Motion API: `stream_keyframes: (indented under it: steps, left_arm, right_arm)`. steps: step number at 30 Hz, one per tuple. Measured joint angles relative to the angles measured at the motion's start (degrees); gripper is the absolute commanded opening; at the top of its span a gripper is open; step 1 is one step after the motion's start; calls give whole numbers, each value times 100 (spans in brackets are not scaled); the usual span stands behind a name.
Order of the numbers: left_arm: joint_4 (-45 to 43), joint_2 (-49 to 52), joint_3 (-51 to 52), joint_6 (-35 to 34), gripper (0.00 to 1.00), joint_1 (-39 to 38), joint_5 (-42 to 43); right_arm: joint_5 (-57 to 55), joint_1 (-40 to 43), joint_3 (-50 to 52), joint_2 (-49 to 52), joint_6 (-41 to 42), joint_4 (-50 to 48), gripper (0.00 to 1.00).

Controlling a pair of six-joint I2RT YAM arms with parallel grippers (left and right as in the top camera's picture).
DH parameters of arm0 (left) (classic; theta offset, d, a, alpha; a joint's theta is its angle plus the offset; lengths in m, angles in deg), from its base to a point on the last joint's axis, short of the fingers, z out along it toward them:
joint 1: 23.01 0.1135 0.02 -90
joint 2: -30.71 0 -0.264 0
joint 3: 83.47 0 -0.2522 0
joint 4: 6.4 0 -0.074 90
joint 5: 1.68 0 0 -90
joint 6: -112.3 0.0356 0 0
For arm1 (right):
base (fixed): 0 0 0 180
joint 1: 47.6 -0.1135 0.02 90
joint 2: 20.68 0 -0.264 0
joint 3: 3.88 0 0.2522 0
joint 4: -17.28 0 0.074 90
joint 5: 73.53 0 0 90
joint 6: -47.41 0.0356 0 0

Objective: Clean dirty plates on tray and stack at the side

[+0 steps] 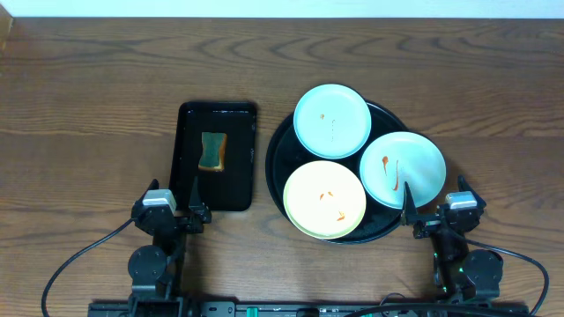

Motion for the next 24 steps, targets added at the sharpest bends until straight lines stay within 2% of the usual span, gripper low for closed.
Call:
stream_keyframes:
  steps: [10, 16, 19, 24]
  left_arm:
    - [0, 0, 0, -9, 84, 0, 0]
    - [391, 94, -190, -295, 84, 0, 2]
    - [903, 402, -400, -490, 84, 0, -7]
    - [1484, 1412, -1150, -638, 84, 0, -24]
  right_arm:
    - [2, 0, 0, 0, 15, -2, 99]
    - [2, 0, 0, 0, 586, 20, 99]
    - [-7, 0, -61, 9, 887, 208, 99]
    - [-20, -2, -595, 332, 1102, 1165, 99]
